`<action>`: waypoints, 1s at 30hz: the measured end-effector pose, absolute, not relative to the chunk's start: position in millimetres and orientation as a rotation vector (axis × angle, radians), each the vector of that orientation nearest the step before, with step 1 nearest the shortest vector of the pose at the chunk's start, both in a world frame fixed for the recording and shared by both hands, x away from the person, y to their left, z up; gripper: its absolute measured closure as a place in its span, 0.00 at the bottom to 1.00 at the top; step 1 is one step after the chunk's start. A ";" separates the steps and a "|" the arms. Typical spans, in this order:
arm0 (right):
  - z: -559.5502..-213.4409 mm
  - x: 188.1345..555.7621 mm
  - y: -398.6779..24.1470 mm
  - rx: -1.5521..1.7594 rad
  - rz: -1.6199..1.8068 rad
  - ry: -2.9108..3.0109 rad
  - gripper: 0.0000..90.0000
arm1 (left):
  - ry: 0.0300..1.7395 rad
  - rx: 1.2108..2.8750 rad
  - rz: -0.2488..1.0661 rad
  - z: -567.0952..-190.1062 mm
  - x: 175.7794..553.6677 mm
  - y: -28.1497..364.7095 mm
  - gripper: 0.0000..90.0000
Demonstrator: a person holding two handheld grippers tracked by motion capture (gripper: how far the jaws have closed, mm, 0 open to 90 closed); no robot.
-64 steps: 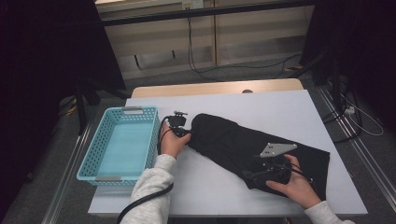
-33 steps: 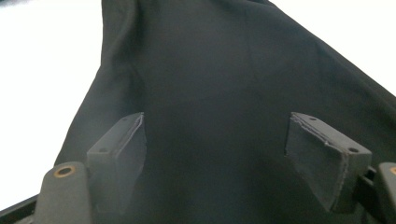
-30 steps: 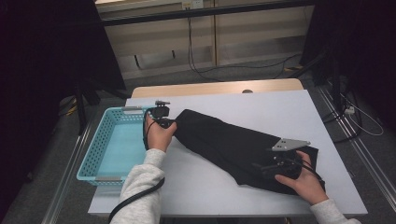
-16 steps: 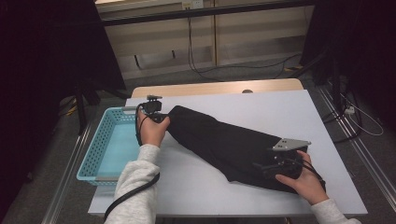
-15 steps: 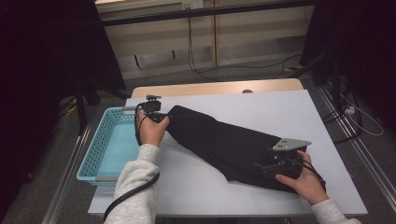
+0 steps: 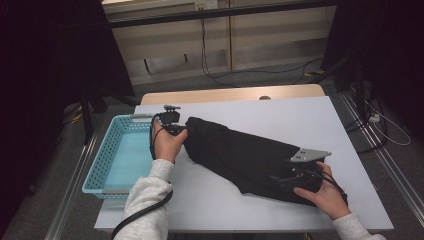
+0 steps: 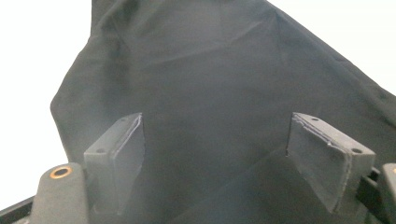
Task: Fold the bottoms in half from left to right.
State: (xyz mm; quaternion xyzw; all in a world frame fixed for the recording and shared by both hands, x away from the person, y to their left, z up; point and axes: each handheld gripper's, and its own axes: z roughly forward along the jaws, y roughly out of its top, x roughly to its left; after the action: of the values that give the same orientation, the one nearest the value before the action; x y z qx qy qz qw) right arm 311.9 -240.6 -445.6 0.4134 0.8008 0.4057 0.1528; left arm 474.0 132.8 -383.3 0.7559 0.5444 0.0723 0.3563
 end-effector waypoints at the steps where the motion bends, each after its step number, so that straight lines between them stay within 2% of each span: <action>1: -445.8 311.9 -240.5 1.185 1.163 2.298 0.22 | 1.395 1.957 0.179 -384.1 472.4 130.4 0.95; 14: -446.9 311.5 -239.5 1.181 1.159 2.310 0.22 | 1.211 2.031 0.082 -399.2 447.8 88.4 0.95; 22: -447.8 311.4 -239.3 1.180 1.162 2.318 0.21 | 1.129 2.063 0.067 -409.5 436.8 70.1 0.95; 30: -449.8 311.7 -237.1 1.181 1.151 2.330 0.21 | 1.011 2.072 0.074 -401.3 424.8 51.8 0.95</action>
State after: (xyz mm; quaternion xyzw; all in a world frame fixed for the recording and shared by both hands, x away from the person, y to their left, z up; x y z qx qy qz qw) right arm 311.7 -237.1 -449.8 0.4096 0.8078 0.3992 0.1429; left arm 424.8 51.8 -401.3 0.8210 0.4007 0.0293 0.4055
